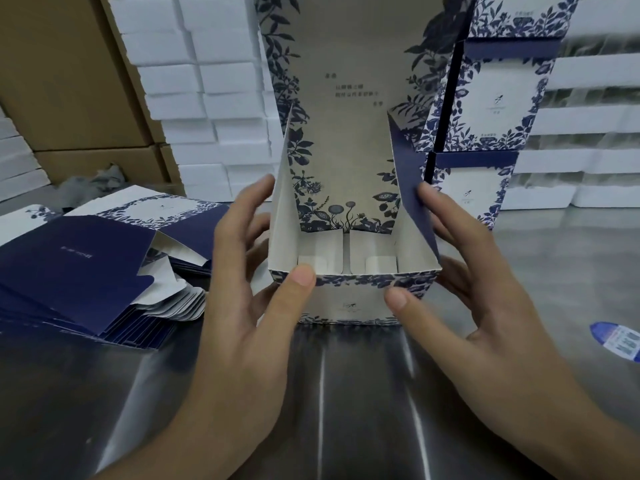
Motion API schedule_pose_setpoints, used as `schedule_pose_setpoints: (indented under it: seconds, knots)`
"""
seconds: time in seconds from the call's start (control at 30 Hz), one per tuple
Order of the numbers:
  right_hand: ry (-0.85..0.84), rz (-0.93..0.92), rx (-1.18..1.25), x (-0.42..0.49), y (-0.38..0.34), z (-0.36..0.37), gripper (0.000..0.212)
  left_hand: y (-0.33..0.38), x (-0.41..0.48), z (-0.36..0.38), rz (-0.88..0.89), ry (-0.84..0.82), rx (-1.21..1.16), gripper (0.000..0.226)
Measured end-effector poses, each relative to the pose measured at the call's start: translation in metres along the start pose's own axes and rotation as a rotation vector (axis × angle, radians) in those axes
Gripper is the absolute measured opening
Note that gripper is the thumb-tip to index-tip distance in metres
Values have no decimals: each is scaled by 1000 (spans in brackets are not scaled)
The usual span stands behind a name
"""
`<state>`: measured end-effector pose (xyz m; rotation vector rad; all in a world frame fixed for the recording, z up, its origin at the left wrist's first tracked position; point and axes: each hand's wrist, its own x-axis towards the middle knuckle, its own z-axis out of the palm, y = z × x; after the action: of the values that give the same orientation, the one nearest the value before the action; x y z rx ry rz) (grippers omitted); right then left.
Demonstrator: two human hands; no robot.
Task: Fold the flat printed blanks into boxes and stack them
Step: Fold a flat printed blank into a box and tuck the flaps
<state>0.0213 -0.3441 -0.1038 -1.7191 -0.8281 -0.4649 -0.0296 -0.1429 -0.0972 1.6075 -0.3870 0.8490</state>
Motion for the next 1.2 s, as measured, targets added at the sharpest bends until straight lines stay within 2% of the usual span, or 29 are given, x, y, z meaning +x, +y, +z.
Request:
schedule_pose_setpoints:
  seconds: [0.1, 0.2, 0.33, 0.47, 0.53, 0.7, 0.83, 1.0, 1.2]
  knots:
    - [0, 22, 20, -1, -1, -1, 71, 1, -3, 0, 3, -61, 61, 54]
    - [-29, 51, 49, -2, -2, -3, 65, 4, -5, -1, 9, -52, 189, 47]
    - [-13, 53, 59, -3, -1, -3, 60, 6, -1, -3, -18, -56, 162, 43]
    - [96, -15, -3, -3, -1, 0, 35, 8, -5, 1, 43, 38, 278, 22]
    - [135, 10, 54, -4, 1, 2, 23, 7, -7, 2, 87, 42, 310, 24]
    - [243, 154, 258, 1, 0, 2, 27, 3, -8, -1, 155, 28, 319, 31]
    - [90, 326, 120, 4, -3, -1, 55, 2, -8, -2, 170, 13, 346, 34]
    - [-15, 485, 109, 4, -9, 0, 45, 6, -7, 0, 213, 23, 258, 61]
    - [93, 616, 344, 3, -18, 13, 38, 12, -13, 7, -157, 45, 167, 113]
